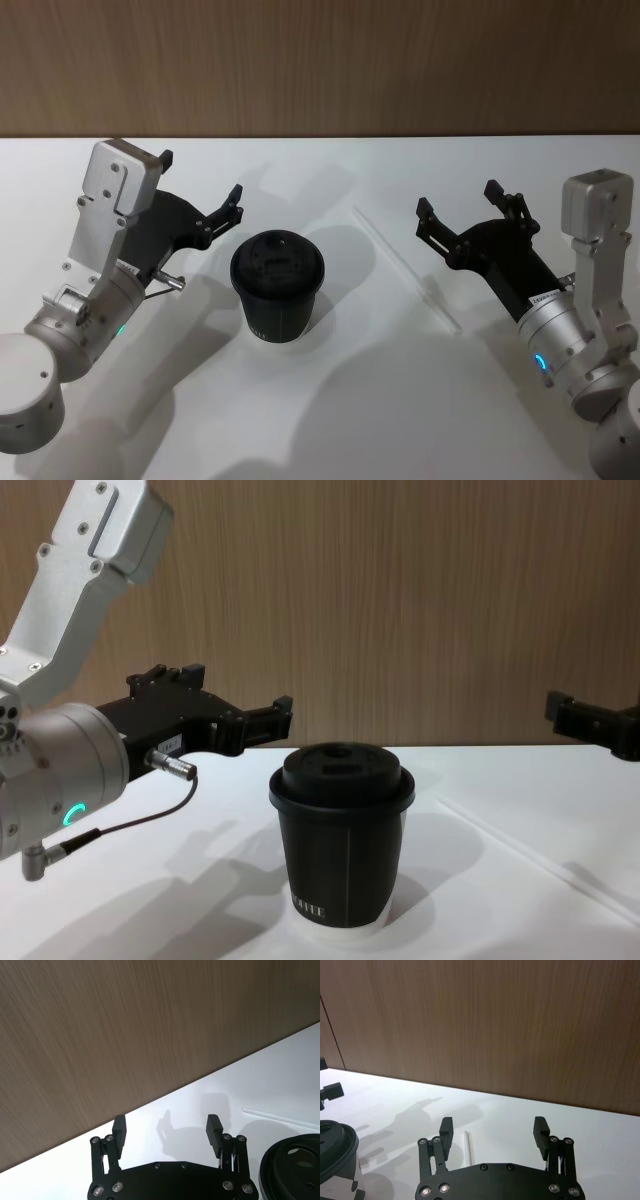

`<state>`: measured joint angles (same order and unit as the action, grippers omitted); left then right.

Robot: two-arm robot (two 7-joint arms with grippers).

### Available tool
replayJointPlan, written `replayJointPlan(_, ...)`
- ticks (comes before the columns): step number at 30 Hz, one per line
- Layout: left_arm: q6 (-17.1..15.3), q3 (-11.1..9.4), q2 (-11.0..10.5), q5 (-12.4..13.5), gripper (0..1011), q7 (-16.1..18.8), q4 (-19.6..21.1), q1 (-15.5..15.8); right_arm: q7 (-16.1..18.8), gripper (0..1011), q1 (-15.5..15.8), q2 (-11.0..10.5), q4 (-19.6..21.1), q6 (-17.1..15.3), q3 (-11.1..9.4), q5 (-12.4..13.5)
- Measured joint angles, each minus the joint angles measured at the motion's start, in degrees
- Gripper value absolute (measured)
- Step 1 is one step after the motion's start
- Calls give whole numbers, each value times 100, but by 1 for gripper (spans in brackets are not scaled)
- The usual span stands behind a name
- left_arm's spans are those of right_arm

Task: Pick up the straw with one hand, pass it to the other hand, and insert it into the cup.

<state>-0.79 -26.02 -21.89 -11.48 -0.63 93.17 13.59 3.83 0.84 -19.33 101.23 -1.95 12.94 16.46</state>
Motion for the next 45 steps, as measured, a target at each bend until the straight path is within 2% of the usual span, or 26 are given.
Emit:
replayJointPlan(38, 0, 0, 0, 0, 1003, 0, 0, 0, 2, 1001, 0, 0, 1, 0, -3, 0)
replayJointPlan(45, 0, 0, 0, 0, 1003, 0, 0, 0, 42, 1001, -6, -69, 33, -67, -52, -28)
